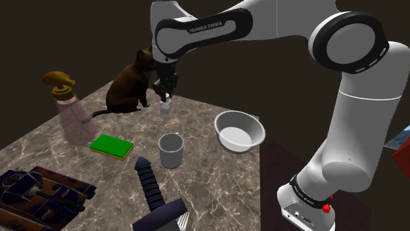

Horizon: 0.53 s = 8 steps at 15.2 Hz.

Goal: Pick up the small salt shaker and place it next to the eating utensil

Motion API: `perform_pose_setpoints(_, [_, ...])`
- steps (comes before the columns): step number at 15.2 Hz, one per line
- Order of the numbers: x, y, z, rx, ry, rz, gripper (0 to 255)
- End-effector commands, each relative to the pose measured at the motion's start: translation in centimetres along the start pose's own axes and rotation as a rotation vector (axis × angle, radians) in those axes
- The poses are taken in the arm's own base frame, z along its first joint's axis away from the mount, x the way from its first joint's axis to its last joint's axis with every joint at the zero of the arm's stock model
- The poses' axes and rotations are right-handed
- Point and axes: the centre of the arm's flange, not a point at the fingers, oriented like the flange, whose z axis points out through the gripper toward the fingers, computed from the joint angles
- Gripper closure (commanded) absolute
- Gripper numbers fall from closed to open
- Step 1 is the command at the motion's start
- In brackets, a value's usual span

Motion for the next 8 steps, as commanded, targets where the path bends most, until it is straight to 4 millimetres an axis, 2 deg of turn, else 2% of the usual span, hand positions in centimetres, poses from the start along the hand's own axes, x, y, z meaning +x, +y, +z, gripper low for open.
perform_pose_setpoints(1, [-0.1,-0.1,-1.2,0.0,0.0,0.0,255])
perform_pose_setpoints(8, [-0.1,-0.2,-4.9,0.0,0.0,0.0,255])
